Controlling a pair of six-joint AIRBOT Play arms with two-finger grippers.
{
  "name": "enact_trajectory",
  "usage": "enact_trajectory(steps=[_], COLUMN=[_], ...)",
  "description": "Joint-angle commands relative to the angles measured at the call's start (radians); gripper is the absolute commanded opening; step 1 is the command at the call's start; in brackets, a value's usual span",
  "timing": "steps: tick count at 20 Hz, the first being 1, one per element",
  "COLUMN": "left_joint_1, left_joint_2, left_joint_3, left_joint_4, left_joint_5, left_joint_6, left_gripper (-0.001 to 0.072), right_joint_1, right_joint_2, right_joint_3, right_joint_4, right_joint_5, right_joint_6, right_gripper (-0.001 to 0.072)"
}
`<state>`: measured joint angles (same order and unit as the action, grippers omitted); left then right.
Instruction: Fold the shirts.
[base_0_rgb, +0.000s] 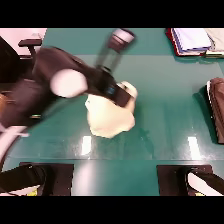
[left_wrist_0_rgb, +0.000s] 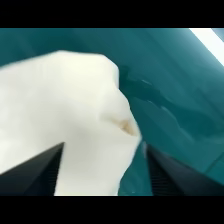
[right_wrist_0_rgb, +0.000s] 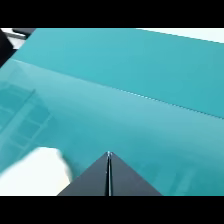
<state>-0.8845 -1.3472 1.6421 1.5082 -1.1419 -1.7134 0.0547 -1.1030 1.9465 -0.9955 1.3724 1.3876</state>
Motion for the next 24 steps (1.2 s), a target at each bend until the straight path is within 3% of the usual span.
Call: enact_trajectory(steps=[1, 7, 12, 16, 22, 23, 24], left_joint_1=[-0.008, 0.36, 0.579, 0.606, 0.562, 0.555, 0.552], left_joint_2=[-0.088, -0.104, -0.146, -0.211, -0.304, -0.306, -0.306], left_joint_3=[0.006, 0.009, -0.181, -0.304, -0.308, -0.308, -0.308], left_joint_4=[-0.049, -0.052, -0.241, -0.341, -0.454, -0.454, -0.459], left_joint_5=[0.14, 0.047, 0.092, 0.154, 0.236, 0.257, 0.277], left_joint_6=[0.038, -0.008, -0.007, -0.005, 0.02, 0.019, 0.019], left_gripper=[0.0619, 0.0619, 0.0619, 0.0619, 0.0617, 0.0592, 0.0412], right_joint_1=[-0.039, -0.043, -0.043, -0.043, -0.043, -0.043, -0.043], right_joint_2=[0.0, -0.001, -0.001, -0.002, -0.002, -0.002, -0.002], right_joint_3=[0.001, 0.0, 0.0, -0.001, -0.001, -0.001, -0.001], right_joint_4=[0.001, 0.001, 0.001, 0.0, 0.0, 0.0, 0.0], right_joint_5=[0.013, 0.061, 0.061, 0.06, 0.061, 0.061, 0.062], right_joint_6=[0.0, 0.0, 0.0, 0.0, 0.0, 0.0, 0.0], right_gripper=[0.0017, 0.0017, 0.0017, 0.0017, 0.0017, 0.0017, 0.0017])
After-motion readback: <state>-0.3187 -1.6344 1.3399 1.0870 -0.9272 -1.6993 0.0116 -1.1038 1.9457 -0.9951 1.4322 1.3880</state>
